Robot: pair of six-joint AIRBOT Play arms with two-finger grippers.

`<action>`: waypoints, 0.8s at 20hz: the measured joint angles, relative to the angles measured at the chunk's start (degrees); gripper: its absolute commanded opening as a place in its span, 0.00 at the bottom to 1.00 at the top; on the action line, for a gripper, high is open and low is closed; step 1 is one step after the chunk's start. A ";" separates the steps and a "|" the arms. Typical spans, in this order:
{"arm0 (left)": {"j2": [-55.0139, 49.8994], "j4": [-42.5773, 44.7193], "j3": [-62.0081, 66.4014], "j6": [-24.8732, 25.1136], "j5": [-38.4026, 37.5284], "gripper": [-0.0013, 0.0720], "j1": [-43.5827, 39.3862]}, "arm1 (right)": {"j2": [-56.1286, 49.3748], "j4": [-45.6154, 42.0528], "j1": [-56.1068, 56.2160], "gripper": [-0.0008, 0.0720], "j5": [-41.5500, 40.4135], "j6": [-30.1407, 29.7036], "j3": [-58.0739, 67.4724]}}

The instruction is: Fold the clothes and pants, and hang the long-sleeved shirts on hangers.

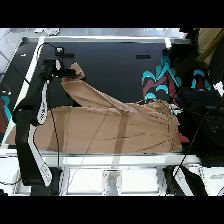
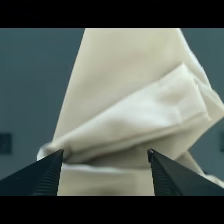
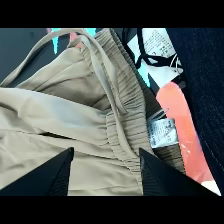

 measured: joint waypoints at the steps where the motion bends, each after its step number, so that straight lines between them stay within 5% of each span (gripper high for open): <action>1: -0.22 0.20 0.07 1.11 0.72 0.78 -0.37 | 0.00 0.02 0.00 0.63 -0.04 0.00 0.00; 8: -2.56 0.92 0.11 7.23 4.09 0.70 -3.02 | 0.00 0.13 0.00 0.63 -0.37 0.02 0.00; 11: -3.32 0.98 0.09 7.58 6.23 0.59 -3.34 | 0.00 0.20 0.00 0.63 -0.39 0.07 -0.02; 14: -3.67 1.01 0.09 7.67 8.52 0.59 -3.32 | 0.00 0.22 0.00 0.63 -0.39 0.28 0.00; 15: -3.72 1.05 0.09 7.69 8.96 0.53 -3.23 | 0.00 0.22 0.00 0.63 -0.39 0.37 0.00; 16: -3.78 1.05 0.09 7.72 9.42 0.37 -3.13 | 0.00 0.22 0.00 0.63 -0.39 0.52 -0.02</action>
